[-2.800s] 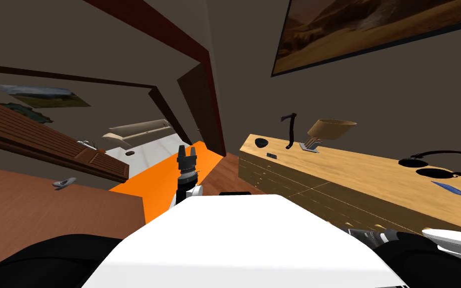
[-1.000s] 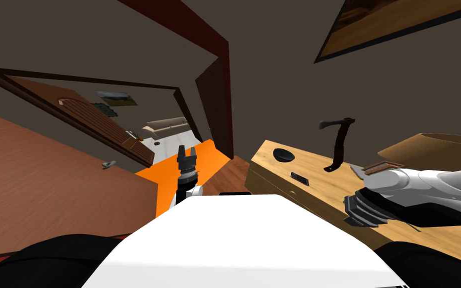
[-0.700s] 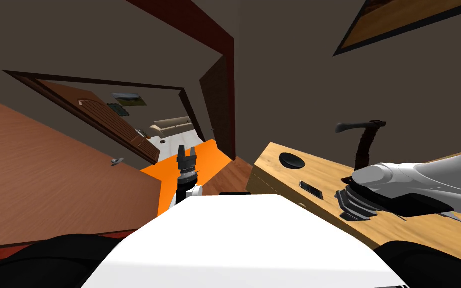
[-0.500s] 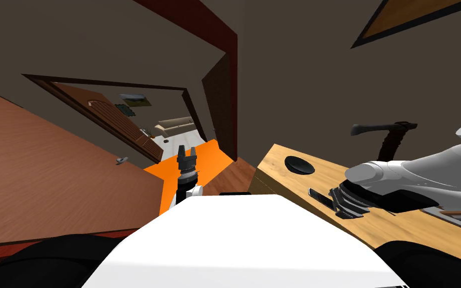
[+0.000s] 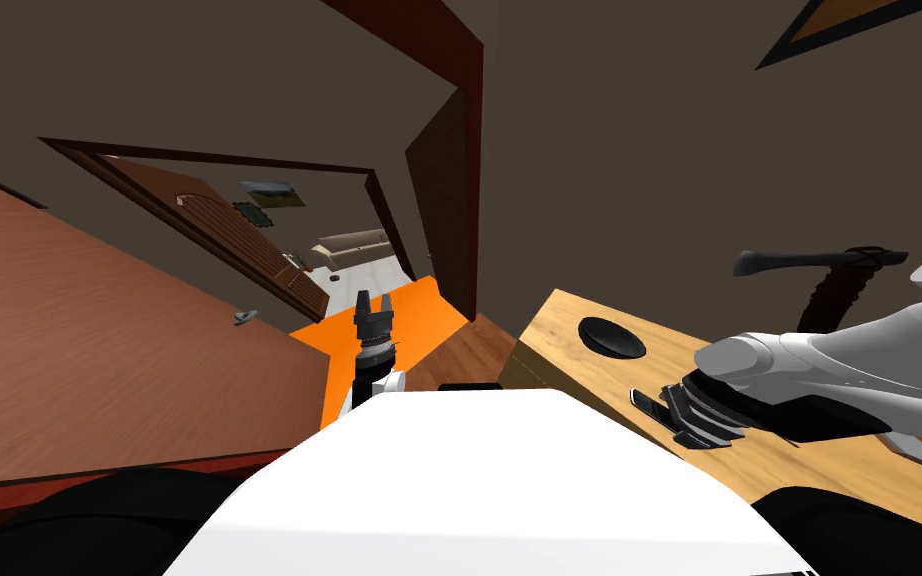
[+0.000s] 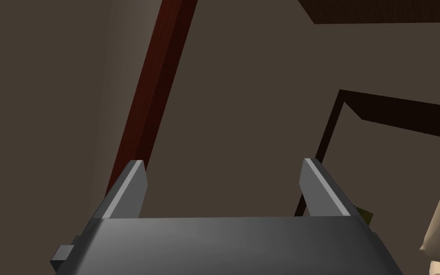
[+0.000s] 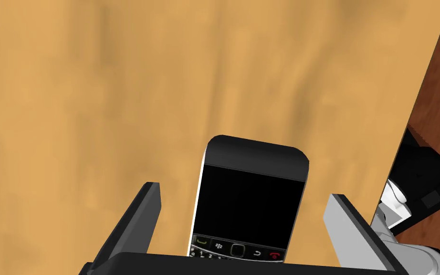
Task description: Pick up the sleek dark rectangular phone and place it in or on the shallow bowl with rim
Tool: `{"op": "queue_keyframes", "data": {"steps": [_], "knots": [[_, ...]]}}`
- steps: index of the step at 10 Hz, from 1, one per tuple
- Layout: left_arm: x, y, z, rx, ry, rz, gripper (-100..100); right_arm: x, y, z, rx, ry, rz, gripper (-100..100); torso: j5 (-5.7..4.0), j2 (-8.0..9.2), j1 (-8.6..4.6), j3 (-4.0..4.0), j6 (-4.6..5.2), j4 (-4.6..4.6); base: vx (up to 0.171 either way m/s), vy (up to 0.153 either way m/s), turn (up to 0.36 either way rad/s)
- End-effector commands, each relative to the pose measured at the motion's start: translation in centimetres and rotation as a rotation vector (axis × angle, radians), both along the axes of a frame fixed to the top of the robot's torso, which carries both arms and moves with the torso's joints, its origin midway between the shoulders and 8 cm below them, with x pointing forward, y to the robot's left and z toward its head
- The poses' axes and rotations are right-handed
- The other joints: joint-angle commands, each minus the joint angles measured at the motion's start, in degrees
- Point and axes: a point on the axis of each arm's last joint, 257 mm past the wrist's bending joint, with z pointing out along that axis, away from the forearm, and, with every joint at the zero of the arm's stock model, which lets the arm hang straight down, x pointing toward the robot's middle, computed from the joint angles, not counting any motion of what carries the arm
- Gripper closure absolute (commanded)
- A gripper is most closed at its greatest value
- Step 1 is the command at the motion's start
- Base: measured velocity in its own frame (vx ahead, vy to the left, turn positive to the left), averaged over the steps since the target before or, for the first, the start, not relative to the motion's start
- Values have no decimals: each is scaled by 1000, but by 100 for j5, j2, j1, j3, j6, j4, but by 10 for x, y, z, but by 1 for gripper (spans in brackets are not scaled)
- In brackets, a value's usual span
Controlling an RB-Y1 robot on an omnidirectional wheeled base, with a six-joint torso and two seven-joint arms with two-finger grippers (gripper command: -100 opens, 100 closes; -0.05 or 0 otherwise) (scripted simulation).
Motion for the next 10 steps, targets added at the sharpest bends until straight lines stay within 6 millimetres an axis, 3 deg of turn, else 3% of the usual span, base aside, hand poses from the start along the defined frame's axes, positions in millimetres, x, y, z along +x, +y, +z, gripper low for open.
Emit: {"op": "queue_keyframes", "data": {"steps": [1,3,4,8,9,10], "knots": [[0,0,0,0,0,0,0,-9,1,-5,-1,-2,-7,-100,0,0,0,0,0,0,-11,-12,37],[0,0,0,0,0,0,0,-13,2,-8,1,-1,-11,-100,0,3,1,2,1,1,-8,-8,23],[0,0,0,0,0,0,0,-13,2,-9,0,-2,-10,100,-3,0,-2,0,0,0,0,0,0],[0,0,0,0,0,0,0,-13,2,-9,-1,-3,-11,100,-5,-2,-2,-2,0,-1,0,0,0],[0,0,0,0,0,0,0,-13,2,-9,-1,-3,-11,0,-5,-2,-2,-2,0,-1,0,0,0],[0,0,0,0,0,0,0,-5,0,-3,-1,-2,-3,100,-5,-2,-2,-2,0,-1,12,9,-37]]}}
